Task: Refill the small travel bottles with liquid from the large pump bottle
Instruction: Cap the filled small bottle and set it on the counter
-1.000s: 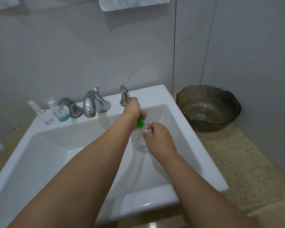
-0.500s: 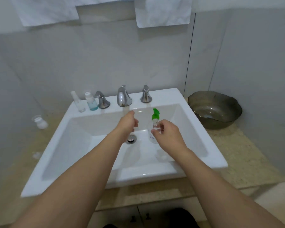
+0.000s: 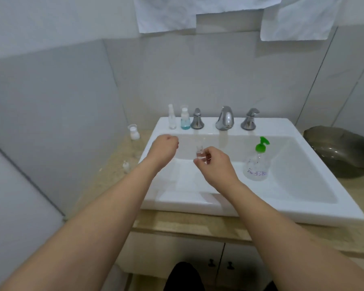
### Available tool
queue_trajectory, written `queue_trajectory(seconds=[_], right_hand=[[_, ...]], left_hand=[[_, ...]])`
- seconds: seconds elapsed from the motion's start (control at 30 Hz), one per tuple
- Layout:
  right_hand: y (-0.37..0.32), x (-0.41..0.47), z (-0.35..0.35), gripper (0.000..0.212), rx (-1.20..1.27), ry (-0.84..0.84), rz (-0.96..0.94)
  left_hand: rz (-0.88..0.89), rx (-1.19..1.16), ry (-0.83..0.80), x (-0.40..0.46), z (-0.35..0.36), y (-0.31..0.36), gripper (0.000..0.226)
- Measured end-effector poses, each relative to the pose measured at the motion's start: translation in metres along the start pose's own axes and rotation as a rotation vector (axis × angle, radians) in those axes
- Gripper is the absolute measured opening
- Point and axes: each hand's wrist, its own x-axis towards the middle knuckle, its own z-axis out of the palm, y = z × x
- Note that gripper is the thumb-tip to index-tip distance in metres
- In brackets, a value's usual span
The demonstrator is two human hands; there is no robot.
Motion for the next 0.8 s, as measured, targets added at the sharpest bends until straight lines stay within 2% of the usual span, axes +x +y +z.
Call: queue_trajectory(seconds=[0.17,0.27,0.33,0.4,0.47,0.63,0.8], right_hand=[[-0.030,0.002,0.041,0.024,0.006,-0.042,-0.056],[-0.038,0.002,0.063,0.024,0.036,-0.064,-0.070],[-0.037,-0.003,0.076,0.023,0.038,-0.060,-0.085],[-0.033,-0.008,0.088,0.022,0.026,-0.062,-0.100],[-0.030,-0.011,0.094,0.021,0.015,-0.062,-0.111],[-0.027,-0.012,0.098,0.018,-0.006,-0.075,-0.150],[-0.025,-0.009,0.099,0.019,-0.002,-0.075,-0.149]], left_hand=[[0.013,-0.069,0.200,0.006,-0.051,-0.026,0.020],[-0.013,-0.010,0.318,0.014,-0.076,-0.046,0.028],[-0.036,0.034,0.364,0.015,-0.089,-0.059,0.026],[-0.078,0.072,0.380,0.014,-0.098,-0.074,0.016],[-0.112,0.108,0.371,0.015,-0.101,-0.090,0.016],[-0.239,0.280,0.305,0.027,-0.093,-0.127,0.049],[-0.343,0.330,0.330,0.037,-0.083,-0.144,0.057]])
